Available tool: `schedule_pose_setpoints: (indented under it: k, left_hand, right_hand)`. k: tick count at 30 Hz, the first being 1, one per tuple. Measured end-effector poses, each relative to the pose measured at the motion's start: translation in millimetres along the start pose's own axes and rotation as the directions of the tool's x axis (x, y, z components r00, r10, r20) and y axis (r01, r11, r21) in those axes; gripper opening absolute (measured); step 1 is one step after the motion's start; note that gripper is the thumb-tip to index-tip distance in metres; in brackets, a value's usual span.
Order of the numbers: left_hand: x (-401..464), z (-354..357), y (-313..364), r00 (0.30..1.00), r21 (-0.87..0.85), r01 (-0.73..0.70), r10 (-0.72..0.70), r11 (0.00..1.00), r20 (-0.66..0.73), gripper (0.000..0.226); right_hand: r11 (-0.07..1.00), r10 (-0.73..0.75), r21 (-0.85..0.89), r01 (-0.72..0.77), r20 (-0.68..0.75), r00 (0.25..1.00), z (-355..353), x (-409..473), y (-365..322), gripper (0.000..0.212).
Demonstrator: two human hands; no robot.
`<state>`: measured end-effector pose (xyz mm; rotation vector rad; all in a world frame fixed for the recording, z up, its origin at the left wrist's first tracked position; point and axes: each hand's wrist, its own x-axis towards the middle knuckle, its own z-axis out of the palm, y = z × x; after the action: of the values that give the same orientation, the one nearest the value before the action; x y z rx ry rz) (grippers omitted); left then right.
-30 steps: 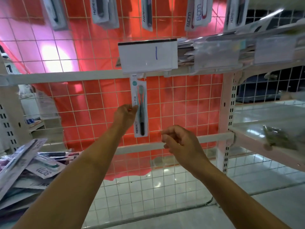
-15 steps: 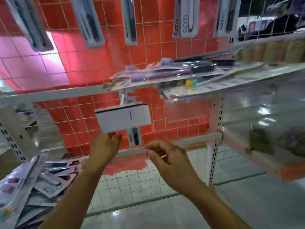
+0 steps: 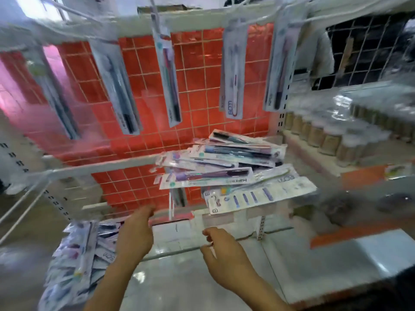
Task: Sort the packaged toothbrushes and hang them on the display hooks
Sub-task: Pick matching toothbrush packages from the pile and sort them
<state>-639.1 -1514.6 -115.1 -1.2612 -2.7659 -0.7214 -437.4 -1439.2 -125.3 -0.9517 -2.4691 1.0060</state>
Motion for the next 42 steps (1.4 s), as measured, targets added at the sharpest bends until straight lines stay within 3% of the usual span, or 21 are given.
schedule_pose_setpoints:
  k: [5, 10, 14, 19, 22, 26, 29, 36, 42]
  left_hand:
    - [-10.5, -45.5, 19.7, 0.999, 0.094, -0.013, 0.01, 0.995, 0.031, 0.029]
    - [-15.7, -69.8, 52.0, 0.996, 0.122, -0.086, 0.083, 0.989, 0.029, 0.032]
    - [-17.5, -73.1, 79.3, 0.986, 0.066, -0.153, 0.148, 0.986, 0.08, 0.029]
    - [-5.6, -57.8, 101.4, 0.971, -0.062, -0.201, 0.207, 0.978, 0.123, 0.026]
    - [6.5, -45.7, 108.5, 0.97, -0.061, -0.156, 0.165, 0.986, 0.18, 0.032]
    - [19.4, -33.2, 112.5, 0.974, 0.117, -0.153, 0.131, 0.981, 0.183, 0.052]
    - [30.2, -27.6, 114.6, 0.957, 0.169, -0.154, 0.105, 0.973, 0.269, 0.065]
    - [41.5, -19.8, 124.9, 0.884, -0.017, 0.039, -0.027, 0.999, 0.467, 0.078]
    - [38.9, -15.0, 122.2, 0.911, -0.145, 0.076, -0.009, 0.987, 0.412, 0.074]
  right_hand:
    - [0.995, 0.002, -0.099, 0.001, 0.039, 0.999, -40.4, -16.8, -30.4, 0.04]
    - [0.987, -0.027, -0.159, 0.024, -0.019, 0.999, -74.8, -10.9, -47.0, 0.033]
    - [0.978, -0.022, -0.21, -0.005, -0.129, 0.991, -95.4, 7.2, -46.8, 0.029]
    - [0.932, -0.05, -0.361, -0.02, -0.184, 0.982, -109.9, 47.3, -46.2, 0.04]
    - [0.915, -0.044, -0.4, -0.046, -0.214, 0.976, -112.0, 79.0, -40.0, 0.041]
    - [0.888, -0.016, -0.446, -0.114, -0.277, 0.961, -124.2, 124.9, -31.6, 0.04]
    - [0.867, 0.019, -0.471, -0.162, -0.294, 0.956, -134.9, 153.2, -21.5, 0.043]
    - [0.778, 0.213, -0.556, -0.293, -0.206, 0.955, -140.7, 183.8, -4.4, 0.058]
    - [0.715, 0.186, -0.635, -0.292, -0.229, 0.955, -137.5, 181.8, -3.7, 0.037]
